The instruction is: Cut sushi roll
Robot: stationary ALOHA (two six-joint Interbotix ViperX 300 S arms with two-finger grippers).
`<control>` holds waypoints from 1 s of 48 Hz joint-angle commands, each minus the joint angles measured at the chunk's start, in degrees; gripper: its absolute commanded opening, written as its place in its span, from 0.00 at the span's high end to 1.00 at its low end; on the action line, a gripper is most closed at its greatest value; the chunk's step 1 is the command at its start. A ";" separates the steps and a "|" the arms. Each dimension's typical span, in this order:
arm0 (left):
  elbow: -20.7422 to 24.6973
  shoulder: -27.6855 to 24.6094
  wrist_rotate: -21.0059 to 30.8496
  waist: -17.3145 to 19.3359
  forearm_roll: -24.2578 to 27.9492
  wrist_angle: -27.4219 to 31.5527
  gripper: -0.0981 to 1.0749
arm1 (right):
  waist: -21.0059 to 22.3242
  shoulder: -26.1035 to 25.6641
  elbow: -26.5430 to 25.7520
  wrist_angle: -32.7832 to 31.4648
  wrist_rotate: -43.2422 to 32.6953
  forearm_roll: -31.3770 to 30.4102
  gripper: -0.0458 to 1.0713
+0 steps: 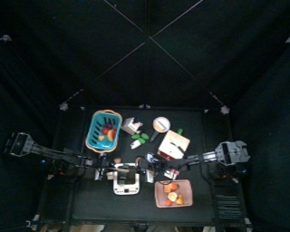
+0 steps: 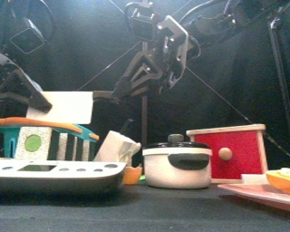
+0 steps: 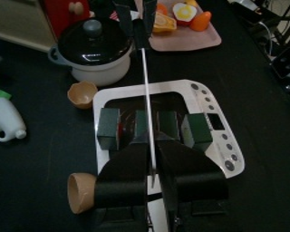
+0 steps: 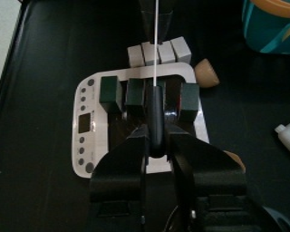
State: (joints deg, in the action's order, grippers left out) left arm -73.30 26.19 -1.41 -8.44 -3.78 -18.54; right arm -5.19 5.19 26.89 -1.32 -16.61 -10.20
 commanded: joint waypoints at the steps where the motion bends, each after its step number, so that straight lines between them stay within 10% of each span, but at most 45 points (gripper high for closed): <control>1: 0.53 -1.23 0.00 -0.97 -0.88 0.18 0.54 | -1.23 -1.23 -0.44 0.18 0.09 0.44 0.51; 48: 0.53 -3.60 0.00 -1.32 -2.29 -0.18 0.54 | -1.67 1.05 -0.35 -0.09 0.09 1.32 0.51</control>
State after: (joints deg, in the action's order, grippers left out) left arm -72.77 22.68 -1.41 -9.84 -5.89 -18.81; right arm -6.42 7.29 26.89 -1.23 -16.70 -8.96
